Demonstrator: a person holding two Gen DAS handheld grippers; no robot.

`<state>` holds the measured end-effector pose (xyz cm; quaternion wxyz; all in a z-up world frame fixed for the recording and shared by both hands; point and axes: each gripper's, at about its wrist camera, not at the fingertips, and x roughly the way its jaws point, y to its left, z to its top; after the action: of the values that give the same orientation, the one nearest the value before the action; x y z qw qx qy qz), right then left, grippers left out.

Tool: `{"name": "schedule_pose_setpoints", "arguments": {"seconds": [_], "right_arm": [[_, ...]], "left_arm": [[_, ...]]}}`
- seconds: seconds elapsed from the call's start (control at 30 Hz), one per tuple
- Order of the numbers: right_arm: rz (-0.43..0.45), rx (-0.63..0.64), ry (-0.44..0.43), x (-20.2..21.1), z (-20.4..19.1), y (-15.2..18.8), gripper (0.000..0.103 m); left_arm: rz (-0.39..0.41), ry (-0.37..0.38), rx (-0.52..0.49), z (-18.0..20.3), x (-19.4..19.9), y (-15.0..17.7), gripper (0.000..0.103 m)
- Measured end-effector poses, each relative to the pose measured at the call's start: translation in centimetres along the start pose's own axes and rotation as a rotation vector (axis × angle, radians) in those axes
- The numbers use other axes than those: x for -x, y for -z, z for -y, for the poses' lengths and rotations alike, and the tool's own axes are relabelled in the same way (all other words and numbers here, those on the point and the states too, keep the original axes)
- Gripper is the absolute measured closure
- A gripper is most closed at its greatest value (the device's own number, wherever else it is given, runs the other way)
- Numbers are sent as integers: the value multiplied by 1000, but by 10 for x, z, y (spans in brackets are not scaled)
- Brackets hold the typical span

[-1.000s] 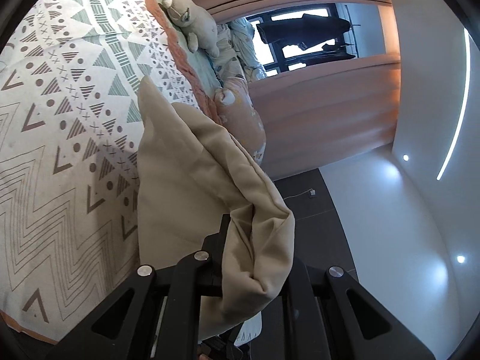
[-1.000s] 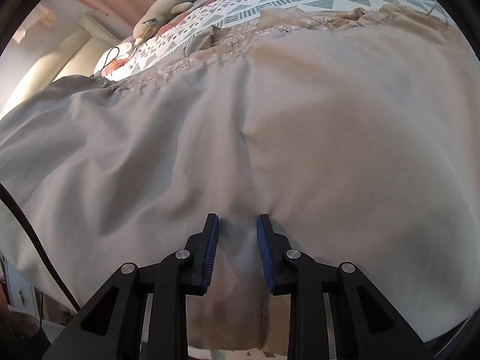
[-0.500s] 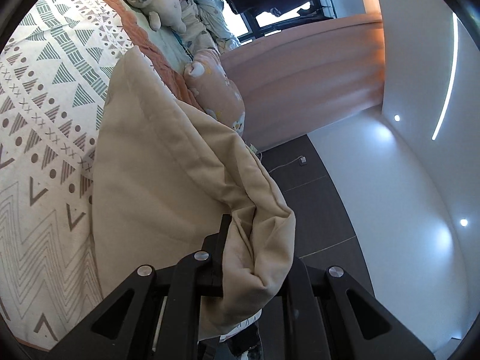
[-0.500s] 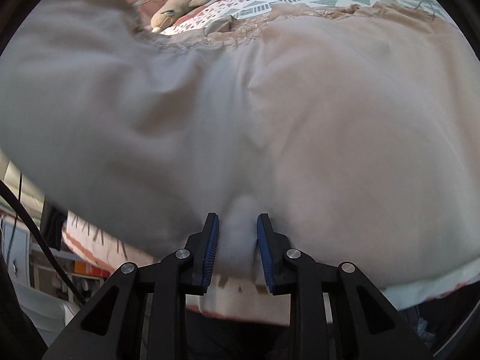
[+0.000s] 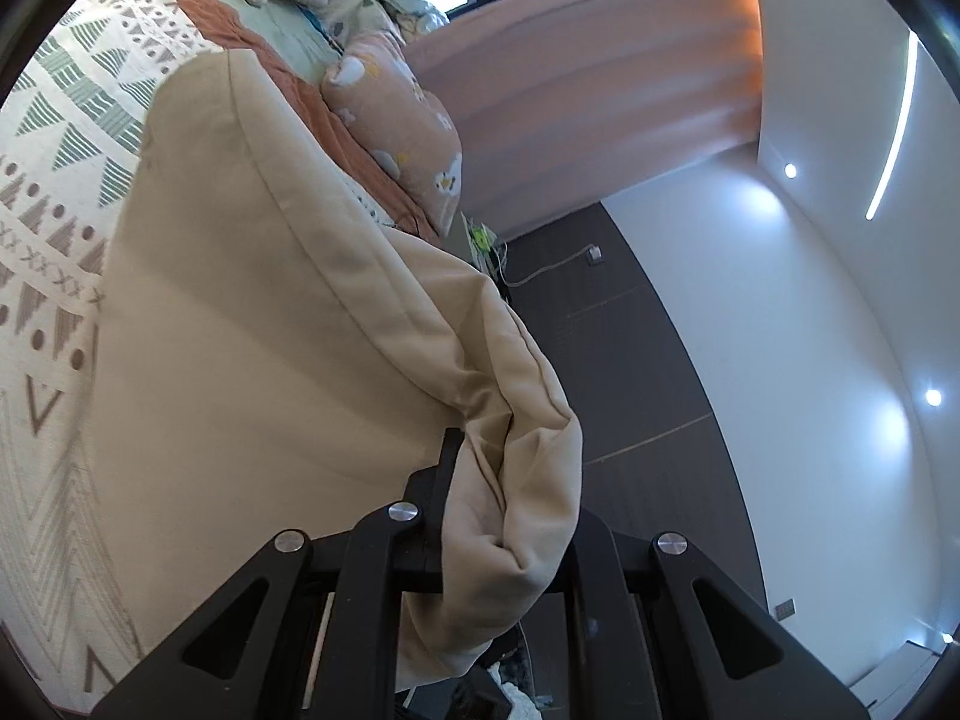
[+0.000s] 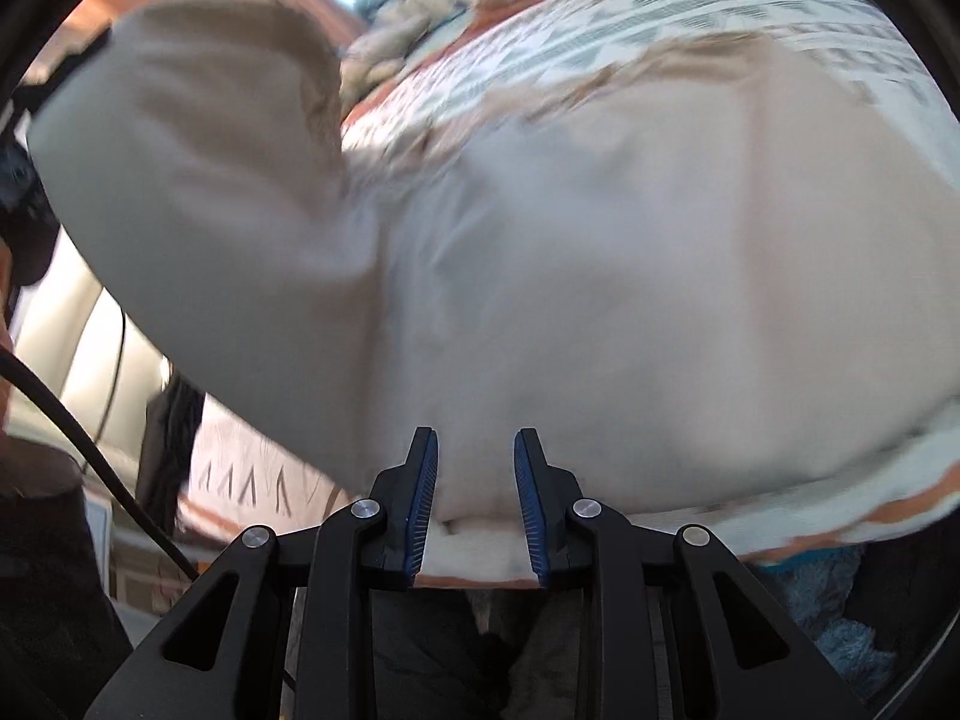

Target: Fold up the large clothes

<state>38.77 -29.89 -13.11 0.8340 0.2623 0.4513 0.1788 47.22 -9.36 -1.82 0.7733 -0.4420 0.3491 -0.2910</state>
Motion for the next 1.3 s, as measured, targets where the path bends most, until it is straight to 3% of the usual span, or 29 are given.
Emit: {"name": "schedule_pose_setpoints", "arguments": {"seconds": [0.43,0.83,0.97,1.07,1.13,1.2,1.3], "right_arm": [[163,-273,97,76,118,2,79],[223,-354,117,125,143,29,79],[222,-367,108,136,148,33,79],[224,-371,95,142,151,33,79],[224,-364,82,143,151,31,79],[225,-353,68,141,151,27,79],[254,-341,61,143,147,24,79]], "left_arm": [[-258,-16,20,6,-121,59,91],[-457,-39,5,18,-194,135,91],[-520,-93,73,5,-210,149,88],[-565,-71,160,-8,-211,156,71],[-572,-34,186,-11,-209,159,41],[-556,4,188,-8,-201,159,23],[-535,8,125,2,-187,151,20]]}}
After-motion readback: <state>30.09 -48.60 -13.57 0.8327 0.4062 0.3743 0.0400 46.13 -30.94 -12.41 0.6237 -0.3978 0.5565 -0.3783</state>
